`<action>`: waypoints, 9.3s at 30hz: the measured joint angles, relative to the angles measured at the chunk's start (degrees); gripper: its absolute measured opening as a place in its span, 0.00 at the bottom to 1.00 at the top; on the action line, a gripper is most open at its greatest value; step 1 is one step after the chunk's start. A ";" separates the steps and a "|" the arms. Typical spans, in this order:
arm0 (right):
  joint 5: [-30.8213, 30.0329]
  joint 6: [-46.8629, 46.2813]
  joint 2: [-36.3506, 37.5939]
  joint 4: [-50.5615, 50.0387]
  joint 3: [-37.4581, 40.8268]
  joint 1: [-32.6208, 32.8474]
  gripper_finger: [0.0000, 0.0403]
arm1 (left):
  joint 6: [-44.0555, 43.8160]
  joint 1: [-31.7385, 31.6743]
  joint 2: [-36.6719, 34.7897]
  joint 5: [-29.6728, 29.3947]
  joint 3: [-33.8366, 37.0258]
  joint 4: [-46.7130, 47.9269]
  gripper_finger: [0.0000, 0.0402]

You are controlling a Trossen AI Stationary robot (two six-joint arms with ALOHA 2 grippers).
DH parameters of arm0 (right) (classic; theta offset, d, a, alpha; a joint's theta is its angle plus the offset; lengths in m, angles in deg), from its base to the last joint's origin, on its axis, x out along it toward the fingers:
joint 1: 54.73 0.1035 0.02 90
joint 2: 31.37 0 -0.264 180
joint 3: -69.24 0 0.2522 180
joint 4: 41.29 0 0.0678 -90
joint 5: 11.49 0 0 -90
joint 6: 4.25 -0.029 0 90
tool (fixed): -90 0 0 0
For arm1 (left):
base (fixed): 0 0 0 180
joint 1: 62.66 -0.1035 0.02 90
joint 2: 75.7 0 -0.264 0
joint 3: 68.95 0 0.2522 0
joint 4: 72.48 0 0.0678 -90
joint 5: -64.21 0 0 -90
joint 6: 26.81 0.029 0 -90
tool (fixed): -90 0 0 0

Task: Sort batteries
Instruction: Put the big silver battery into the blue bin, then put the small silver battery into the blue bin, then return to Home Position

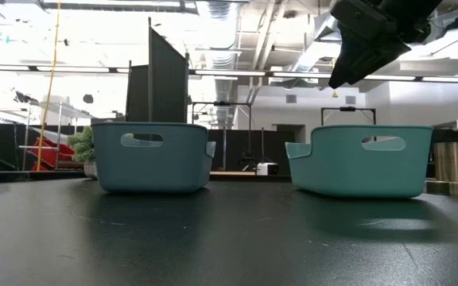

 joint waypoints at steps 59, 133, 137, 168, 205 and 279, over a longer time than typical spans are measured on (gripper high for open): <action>-0.01 1.56 0.00 1.15 0.00 -0.37 0.67 | 14.49 -8.04 12.09 7.53 -1.06 8.50 0.48; -0.02 2.75 0.00 2.24 0.02 -0.33 0.67 | 43.95 -47.58 1.89 -9.42 -2.06 -12.97 0.43; -0.02 2.97 0.00 2.59 0.00 -0.33 0.67 | 39.24 -44.93 1.52 -6.40 -2.50 -8.60 0.49; -0.02 2.92 -0.02 2.63 0.00 -0.76 0.67 | -32.08 -12.28 9.26 19.50 3.53 -4.86 0.55; -0.02 3.10 0.00 2.56 0.00 -0.74 0.67 | -14.91 -17.20 15.75 14.05 -1.52 4.40 0.04; 23.15 80.89 22.78 87.03 29.23 -5.17 0.00 | 60.89 -36.54 -35.94 2.65 35.86 -68.43 0.00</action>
